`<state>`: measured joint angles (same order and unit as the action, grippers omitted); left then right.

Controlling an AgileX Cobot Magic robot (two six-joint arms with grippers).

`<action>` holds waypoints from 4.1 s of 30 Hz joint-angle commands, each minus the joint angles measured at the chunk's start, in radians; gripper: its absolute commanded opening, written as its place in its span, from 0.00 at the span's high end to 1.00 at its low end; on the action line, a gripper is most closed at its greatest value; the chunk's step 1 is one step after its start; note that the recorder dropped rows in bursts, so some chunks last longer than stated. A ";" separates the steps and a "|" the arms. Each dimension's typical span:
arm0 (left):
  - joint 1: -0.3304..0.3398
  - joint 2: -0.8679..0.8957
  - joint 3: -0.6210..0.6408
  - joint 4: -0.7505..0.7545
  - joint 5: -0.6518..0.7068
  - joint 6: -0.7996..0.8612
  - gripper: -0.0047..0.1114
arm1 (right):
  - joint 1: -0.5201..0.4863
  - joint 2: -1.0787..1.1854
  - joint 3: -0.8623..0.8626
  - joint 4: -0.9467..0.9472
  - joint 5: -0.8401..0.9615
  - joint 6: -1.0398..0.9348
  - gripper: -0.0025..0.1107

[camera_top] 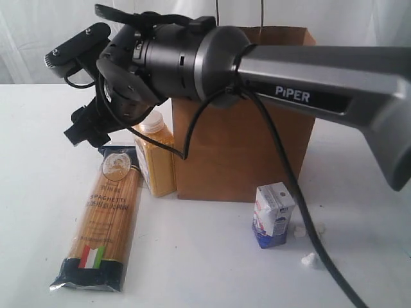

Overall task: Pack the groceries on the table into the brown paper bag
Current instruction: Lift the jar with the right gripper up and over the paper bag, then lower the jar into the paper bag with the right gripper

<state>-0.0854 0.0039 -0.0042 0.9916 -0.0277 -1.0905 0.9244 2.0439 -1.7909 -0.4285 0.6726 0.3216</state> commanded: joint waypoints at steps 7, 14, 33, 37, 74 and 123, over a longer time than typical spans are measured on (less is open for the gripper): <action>-0.008 -0.004 0.004 0.011 -0.004 0.000 0.96 | -0.025 0.046 -0.003 -0.143 -0.012 0.154 0.29; -0.008 -0.004 0.004 0.011 -0.004 0.000 0.96 | -0.040 0.067 -0.003 -0.093 0.004 0.156 0.29; -0.008 -0.004 0.004 0.011 -0.004 0.000 0.96 | -0.042 0.129 -0.003 0.007 0.037 0.145 0.45; -0.008 -0.004 0.004 0.011 -0.004 0.000 0.96 | -0.042 0.132 -0.003 0.005 0.037 0.145 0.47; -0.008 -0.004 0.004 0.011 -0.004 0.000 0.96 | -0.036 -0.533 -0.003 0.716 0.304 -0.488 0.98; -0.008 -0.004 0.004 0.011 -0.004 0.000 0.96 | -0.525 -0.738 0.385 0.505 -0.362 -0.111 0.98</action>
<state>-0.0854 0.0039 -0.0042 0.9916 -0.0277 -1.0905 0.3992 1.3308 -1.3850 -0.1191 0.5327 0.3555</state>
